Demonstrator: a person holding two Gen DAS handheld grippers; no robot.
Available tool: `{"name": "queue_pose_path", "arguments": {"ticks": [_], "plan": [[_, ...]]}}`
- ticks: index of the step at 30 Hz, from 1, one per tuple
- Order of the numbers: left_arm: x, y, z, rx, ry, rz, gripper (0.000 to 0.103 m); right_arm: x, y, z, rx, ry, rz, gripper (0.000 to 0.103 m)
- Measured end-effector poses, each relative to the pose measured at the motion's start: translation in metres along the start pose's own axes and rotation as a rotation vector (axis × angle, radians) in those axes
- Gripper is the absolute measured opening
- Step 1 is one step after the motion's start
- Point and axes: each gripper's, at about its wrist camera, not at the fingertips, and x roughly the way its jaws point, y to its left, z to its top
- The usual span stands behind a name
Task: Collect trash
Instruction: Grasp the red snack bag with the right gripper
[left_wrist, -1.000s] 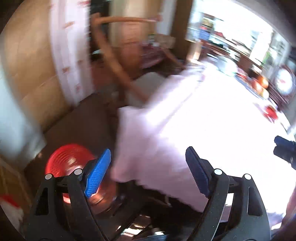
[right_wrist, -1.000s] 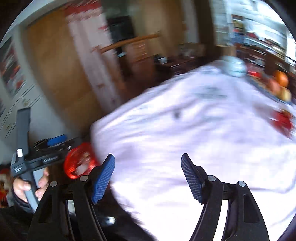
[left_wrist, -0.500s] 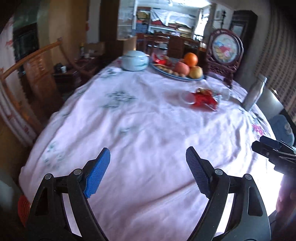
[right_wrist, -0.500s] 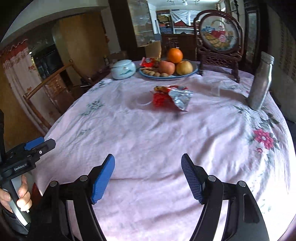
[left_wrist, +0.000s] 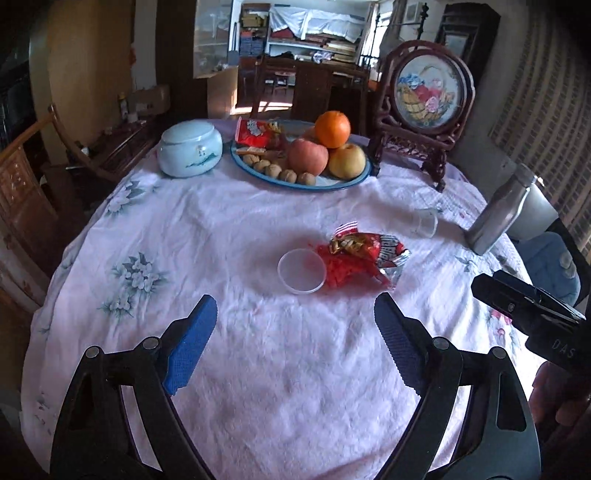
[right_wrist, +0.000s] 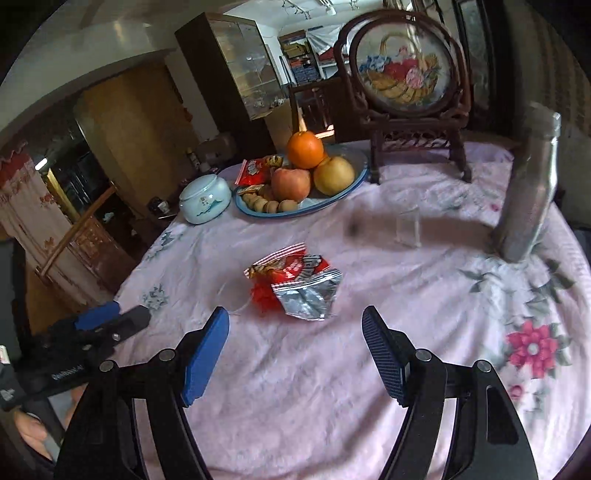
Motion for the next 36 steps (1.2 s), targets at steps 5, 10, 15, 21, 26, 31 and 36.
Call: {"name": "queue_pose_path", "arguments": {"ticks": [5, 10, 15, 21, 26, 31, 36], "plan": [[0.042, 0.022, -0.007, -0.049, 0.066, 0.032, 0.084, 0.051, -0.007, 0.006, 0.102, 0.088, 0.038, 0.074], [0.076, 0.032, -0.018, -0.059, 0.124, 0.030, 0.084, 0.083, -0.010, 0.013, 0.132, 0.124, -0.013, 0.072], [0.079, 0.034, -0.020, -0.040, 0.121, 0.050, 0.084, 0.107, -0.013, 0.022, 0.182, 0.142, -0.005, 0.063], [0.085, 0.044, -0.019, -0.073, 0.139, 0.048, 0.084, 0.134, -0.014, 0.027, 0.257, 0.174, 0.035, 0.018], [0.091, 0.053, -0.019, -0.105, 0.149, 0.068, 0.084, 0.127, -0.031, 0.018, 0.366, 0.146, 0.052, 0.004], [0.090, 0.047, -0.021, -0.089, 0.137, 0.058, 0.084, 0.089, -0.039, 0.005, 0.340, 0.081, 0.052, 0.003], [0.099, 0.032, -0.023, -0.065, 0.163, 0.062, 0.084, 0.052, -0.041, -0.013, 0.260, 0.023, -0.011, 0.004]]}}
